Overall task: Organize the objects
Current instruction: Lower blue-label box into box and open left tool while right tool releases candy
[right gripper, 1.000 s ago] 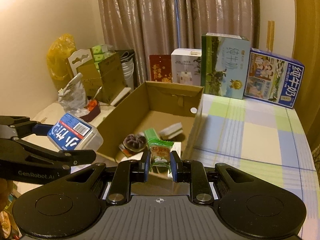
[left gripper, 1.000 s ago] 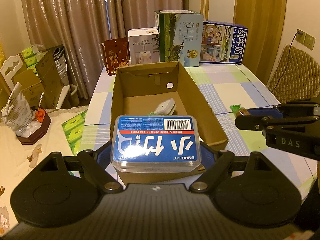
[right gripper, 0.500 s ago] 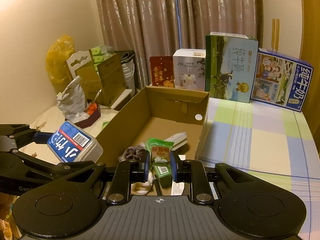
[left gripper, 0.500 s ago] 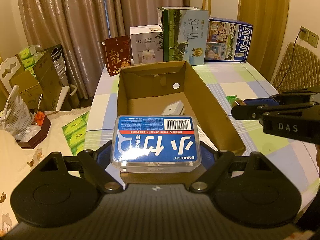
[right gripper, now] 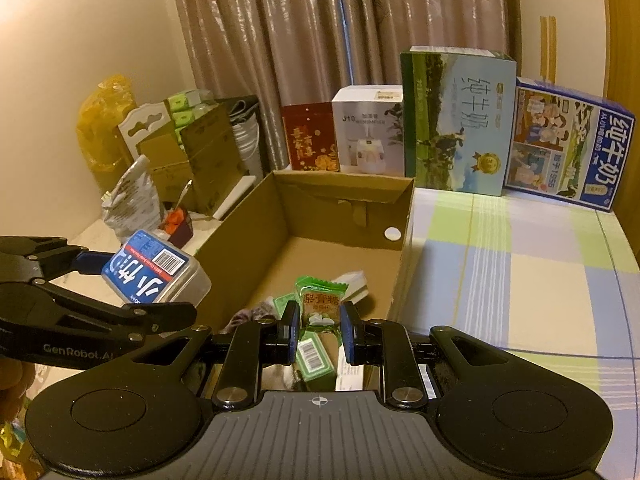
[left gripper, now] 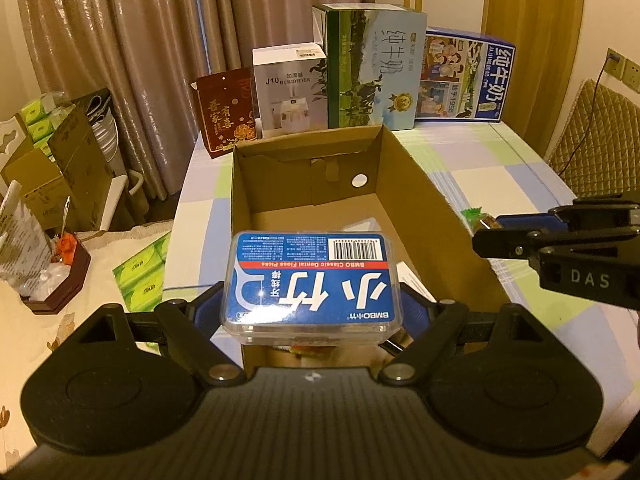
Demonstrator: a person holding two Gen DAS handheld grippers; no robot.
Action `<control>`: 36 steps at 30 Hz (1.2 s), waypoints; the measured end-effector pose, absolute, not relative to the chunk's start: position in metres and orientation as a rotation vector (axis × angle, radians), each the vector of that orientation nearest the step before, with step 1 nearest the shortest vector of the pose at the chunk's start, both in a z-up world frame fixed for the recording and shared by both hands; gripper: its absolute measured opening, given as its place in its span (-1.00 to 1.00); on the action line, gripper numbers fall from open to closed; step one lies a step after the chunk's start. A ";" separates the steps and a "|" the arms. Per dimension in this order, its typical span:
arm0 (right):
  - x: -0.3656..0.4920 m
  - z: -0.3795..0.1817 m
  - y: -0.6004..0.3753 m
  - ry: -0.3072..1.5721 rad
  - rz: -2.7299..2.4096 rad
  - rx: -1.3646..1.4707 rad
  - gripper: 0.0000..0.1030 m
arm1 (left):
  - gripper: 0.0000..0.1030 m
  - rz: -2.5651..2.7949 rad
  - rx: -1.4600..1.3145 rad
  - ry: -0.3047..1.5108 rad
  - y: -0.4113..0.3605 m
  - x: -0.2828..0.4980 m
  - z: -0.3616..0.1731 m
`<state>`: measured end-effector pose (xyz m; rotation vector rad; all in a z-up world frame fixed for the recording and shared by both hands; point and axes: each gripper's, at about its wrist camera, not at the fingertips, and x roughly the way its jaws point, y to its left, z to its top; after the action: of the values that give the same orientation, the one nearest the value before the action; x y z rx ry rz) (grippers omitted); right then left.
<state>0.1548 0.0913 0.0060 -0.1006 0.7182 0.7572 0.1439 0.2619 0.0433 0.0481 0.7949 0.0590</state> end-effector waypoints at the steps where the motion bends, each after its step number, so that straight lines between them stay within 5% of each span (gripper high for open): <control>1: 0.158 0.005 0.092 0.719 0.755 -0.098 -0.64 | 0.63 0.056 0.053 0.796 0.263 0.148 0.042; 24: 0.190 -0.006 0.103 0.753 0.793 -0.005 -0.64 | 0.69 0.104 -0.053 0.745 0.296 0.157 0.033; 28: 0.195 -0.004 0.103 0.741 0.789 0.052 -0.14 | 0.70 0.119 -0.068 0.728 0.296 0.142 0.037; 36: 0.164 0.001 0.066 0.752 0.756 0.095 0.02 | 0.82 0.133 -0.102 0.700 0.284 0.103 0.046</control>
<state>0.1640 0.0655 0.0010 0.0947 0.7520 0.7564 0.1030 0.2837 0.0460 -0.1021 0.7003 0.1328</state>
